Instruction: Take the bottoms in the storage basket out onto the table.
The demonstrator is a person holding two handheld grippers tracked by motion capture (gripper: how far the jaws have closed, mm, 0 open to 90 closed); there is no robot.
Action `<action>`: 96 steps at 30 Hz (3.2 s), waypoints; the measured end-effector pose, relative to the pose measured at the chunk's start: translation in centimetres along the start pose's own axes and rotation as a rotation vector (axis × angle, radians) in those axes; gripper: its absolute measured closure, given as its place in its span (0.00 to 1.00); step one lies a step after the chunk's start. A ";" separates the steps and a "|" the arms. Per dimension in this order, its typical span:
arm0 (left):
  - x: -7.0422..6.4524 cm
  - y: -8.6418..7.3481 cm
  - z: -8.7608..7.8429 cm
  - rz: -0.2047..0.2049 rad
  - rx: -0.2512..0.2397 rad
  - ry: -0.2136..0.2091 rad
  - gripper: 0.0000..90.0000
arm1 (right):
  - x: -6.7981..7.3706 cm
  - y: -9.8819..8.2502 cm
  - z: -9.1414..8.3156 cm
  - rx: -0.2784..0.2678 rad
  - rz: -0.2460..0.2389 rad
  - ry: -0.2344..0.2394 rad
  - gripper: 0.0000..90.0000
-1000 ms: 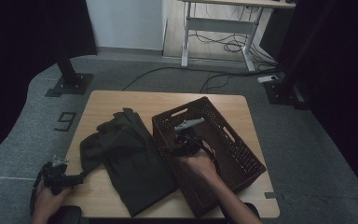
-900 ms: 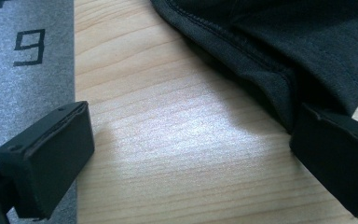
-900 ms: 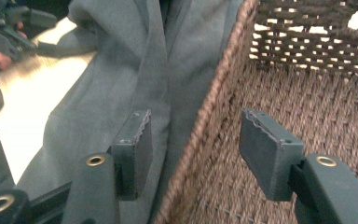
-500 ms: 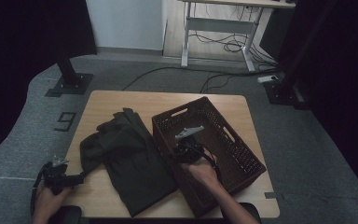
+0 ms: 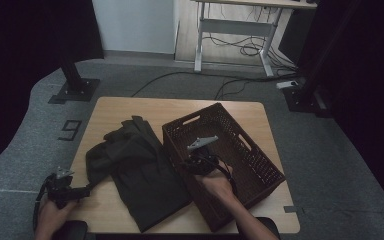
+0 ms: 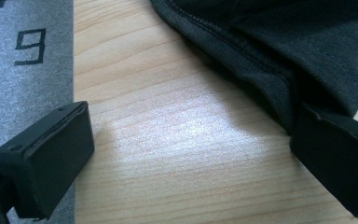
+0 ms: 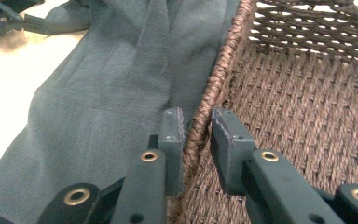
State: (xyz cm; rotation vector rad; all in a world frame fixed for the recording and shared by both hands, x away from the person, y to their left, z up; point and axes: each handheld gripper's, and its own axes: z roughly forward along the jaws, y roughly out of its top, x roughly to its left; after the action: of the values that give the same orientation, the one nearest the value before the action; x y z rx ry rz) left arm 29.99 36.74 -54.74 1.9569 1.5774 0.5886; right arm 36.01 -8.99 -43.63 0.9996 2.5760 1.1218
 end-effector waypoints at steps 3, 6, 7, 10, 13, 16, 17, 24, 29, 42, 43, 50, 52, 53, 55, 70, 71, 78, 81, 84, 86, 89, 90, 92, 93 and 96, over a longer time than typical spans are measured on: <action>0.0 0.0 0.0 0.000 0.001 -0.001 0.00 | -0.4 0.1 -0.1 0.012 0.008 -0.005 0.86; -0.1 0.0 0.0 0.000 0.001 -0.002 0.00 | -0.8 0.2 -0.2 0.024 0.003 -0.018 0.89; -0.1 0.0 0.0 0.000 0.001 -0.002 0.00 | -0.9 0.3 -0.3 0.029 0.001 -0.025 0.89; -0.1 0.0 0.0 -0.001 0.000 -0.002 0.00 | -1.4 0.3 -0.4 0.041 0.001 -0.040 0.91; -0.1 0.0 0.0 0.000 -0.001 -0.002 0.00 | -1.9 0.3 -0.5 0.042 -0.003 -0.048 0.92; -0.1 0.0 0.1 -0.003 -0.003 -0.003 0.00 | -2.1 0.4 -0.5 0.044 -0.003 -0.048 0.91; -0.1 0.0 0.0 -0.003 -0.003 -0.003 0.00 | -2.1 0.4 -0.5 0.046 -0.005 -0.049 0.91; -0.1 0.0 0.0 0.000 -0.001 -0.003 0.00 | -2.3 0.2 -1.0 0.048 -0.014 -0.034 0.81; -0.1 0.0 0.0 0.002 -0.002 -0.002 0.00 | -2.6 -0.5 -2.2 0.046 0.017 -0.015 0.68; -0.2 0.0 0.1 0.002 -0.003 -0.003 0.00 | -2.4 -3.1 -4.8 0.022 0.050 -0.040 0.44; -0.2 0.0 0.1 0.002 -0.003 -0.003 0.00 | -2.4 -3.2 -4.9 0.020 0.052 -0.039 0.44; -0.2 0.0 0.1 0.003 -0.003 -0.003 0.00 | -2.1 -4.7 -6.0 0.013 0.053 -0.052 0.45; -0.2 0.0 0.1 0.003 -0.003 -0.003 0.00 | -2.1 -5.1 -6.2 0.015 0.057 -0.057 0.48; -0.2 0.0 0.1 0.003 -0.002 -0.003 0.00 | -2.1 -5.3 -6.4 0.015 0.061 -0.057 0.49; -0.2 0.0 0.1 0.003 -0.003 -0.003 0.00 | -2.0 -5.7 -6.6 0.018 0.066 -0.061 0.52; -0.2 0.1 0.1 0.003 -0.001 -0.003 0.00 | -1.3 -7.9 -8.8 0.028 0.093 -0.082 0.77; -0.2 0.1 0.1 0.003 -0.001 -0.003 0.00 | -1.2 -8.0 -9.0 0.028 0.095 -0.084 0.78; -0.2 0.1 0.1 0.004 -0.001 -0.003 0.00 | -1.1 -8.6 -9.6 0.038 0.104 -0.078 0.87; -0.2 0.1 0.1 0.003 -0.001 -0.003 0.00 | -1.1 -8.7 -9.5 0.034 0.113 -0.064 0.89; -0.2 0.1 0.1 0.004 -0.001 -0.003 0.00 | -1.3 -8.6 -9.5 0.034 0.115 -0.069 0.90; -0.2 0.1 0.1 0.004 -0.001 -0.003 0.00 | -1.6 -8.7 -9.5 0.031 0.121 -0.072 0.90; -0.2 0.1 0.1 0.003 -0.003 -0.002 0.00 | -2.1 -8.6 -9.5 0.028 0.127 -0.086 0.90; -0.2 0.1 0.1 0.003 -0.001 -0.003 0.00 | -2.3 -8.6 -9.4 0.027 0.127 -0.089 0.89; -0.2 0.1 0.1 0.003 -0.001 -0.003 0.00 | -2.6 -8.6 -9.4 0.028 0.128 -0.096 0.89; -0.2 0.1 0.1 0.004 -0.001 -0.003 0.00 | -2.7 -8.5 -9.4 0.029 0.128 -0.099 0.89; -0.2 0.1 0.1 0.003 -0.002 -0.002 0.00 | -3.0 -8.5 -9.4 0.031 0.127 -0.114 0.89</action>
State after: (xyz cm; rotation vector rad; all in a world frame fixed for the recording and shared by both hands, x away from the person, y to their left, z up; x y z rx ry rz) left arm 30.02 36.49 -54.76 1.9579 1.5719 0.5891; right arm 30.32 -20.69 -43.26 1.2127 2.4776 1.0241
